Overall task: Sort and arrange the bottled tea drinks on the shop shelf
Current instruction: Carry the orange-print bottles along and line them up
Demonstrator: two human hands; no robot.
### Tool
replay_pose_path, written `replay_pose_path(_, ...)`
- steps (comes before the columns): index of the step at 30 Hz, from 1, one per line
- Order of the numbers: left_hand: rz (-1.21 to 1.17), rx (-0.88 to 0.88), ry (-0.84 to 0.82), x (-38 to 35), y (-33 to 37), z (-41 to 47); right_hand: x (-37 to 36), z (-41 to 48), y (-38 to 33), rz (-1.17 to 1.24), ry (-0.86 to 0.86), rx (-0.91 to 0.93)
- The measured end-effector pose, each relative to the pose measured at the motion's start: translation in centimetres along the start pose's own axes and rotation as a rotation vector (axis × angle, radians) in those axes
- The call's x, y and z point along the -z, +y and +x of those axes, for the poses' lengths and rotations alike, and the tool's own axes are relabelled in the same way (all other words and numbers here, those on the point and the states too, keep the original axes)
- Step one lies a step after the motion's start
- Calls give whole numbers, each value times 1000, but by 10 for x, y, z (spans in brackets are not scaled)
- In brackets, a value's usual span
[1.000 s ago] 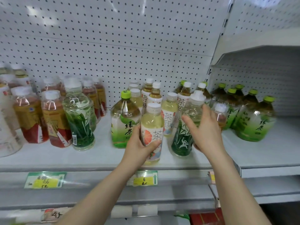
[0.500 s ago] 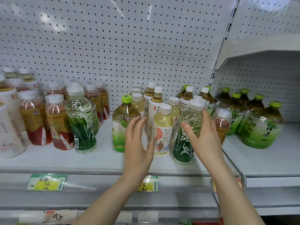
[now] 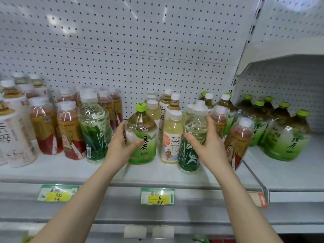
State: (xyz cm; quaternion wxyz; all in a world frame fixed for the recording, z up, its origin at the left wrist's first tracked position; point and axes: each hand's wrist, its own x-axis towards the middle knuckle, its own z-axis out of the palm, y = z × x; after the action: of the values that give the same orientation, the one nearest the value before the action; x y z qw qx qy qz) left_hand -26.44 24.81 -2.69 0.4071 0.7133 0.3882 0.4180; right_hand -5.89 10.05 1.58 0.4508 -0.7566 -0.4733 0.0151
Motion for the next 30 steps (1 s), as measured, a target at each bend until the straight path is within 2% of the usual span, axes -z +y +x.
replay_pose_path(11, 24, -21, 3, 14, 6, -18, -35, 12, -34, 73, -156, 102)
replay_pose_path(13, 116, -88, 129, 12, 10, -25, -27, 10, -33, 113, -158, 83)
replay_pose_path(15, 183, -266, 297, 8, 20, -38, -17, 6, -32, 146, -145, 82)
replay_pose_path(16, 185, -344, 325, 5, 25, -45, -13, 4, -32, 156, -136, 96)
replay_pose_path(18, 191, -397, 185, -8, 36, -55, -5, 0, -37, 173, -117, 137)
replay_pose_path(20, 141, -317, -46, -25, 51, -64, 0, -4, -49, 205, -111, 177)
replay_pose_path(21, 114, -274, -99, -33, 55, -66, 2, -6, -57, 223, -118, 190)
replay_pose_path(25, -53, -216, -21, -39, 55, -68, 3, 11, -74, 305, -216, 185)
replay_pose_path(27, -112, -192, -16, -32, 44, -70, 3, 43, -62, 192, -91, 170)
replay_pose_path(29, -128, -172, -12, -25, 37, -71, 1, 83, -45, -55, 81, 134)
replay_pose_path(30, -124, -156, -13, -22, 34, -72, -5, 101, -38, -149, 87, 114)
